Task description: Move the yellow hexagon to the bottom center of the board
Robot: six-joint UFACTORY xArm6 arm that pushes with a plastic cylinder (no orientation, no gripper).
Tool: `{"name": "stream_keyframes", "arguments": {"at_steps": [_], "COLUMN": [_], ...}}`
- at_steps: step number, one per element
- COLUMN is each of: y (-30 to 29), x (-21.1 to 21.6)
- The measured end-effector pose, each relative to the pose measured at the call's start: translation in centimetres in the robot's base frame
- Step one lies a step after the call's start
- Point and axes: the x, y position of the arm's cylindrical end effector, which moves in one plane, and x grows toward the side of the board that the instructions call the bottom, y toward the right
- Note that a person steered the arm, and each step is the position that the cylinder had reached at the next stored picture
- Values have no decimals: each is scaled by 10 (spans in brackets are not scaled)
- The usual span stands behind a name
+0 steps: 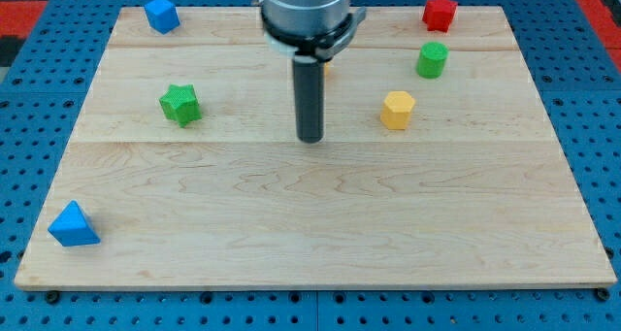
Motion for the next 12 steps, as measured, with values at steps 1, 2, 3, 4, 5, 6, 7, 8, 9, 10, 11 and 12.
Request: {"name": "stream_keyframes", "arguments": {"at_steps": [1,2,3,4,5,6,7,8,9,10,11,12], "y": [-40,-26,29,72,108,96,89,110,124,105,77,99], "x": [-32,-47,-51,-64,-55,-32,-10,4,18,24,37,40]}}
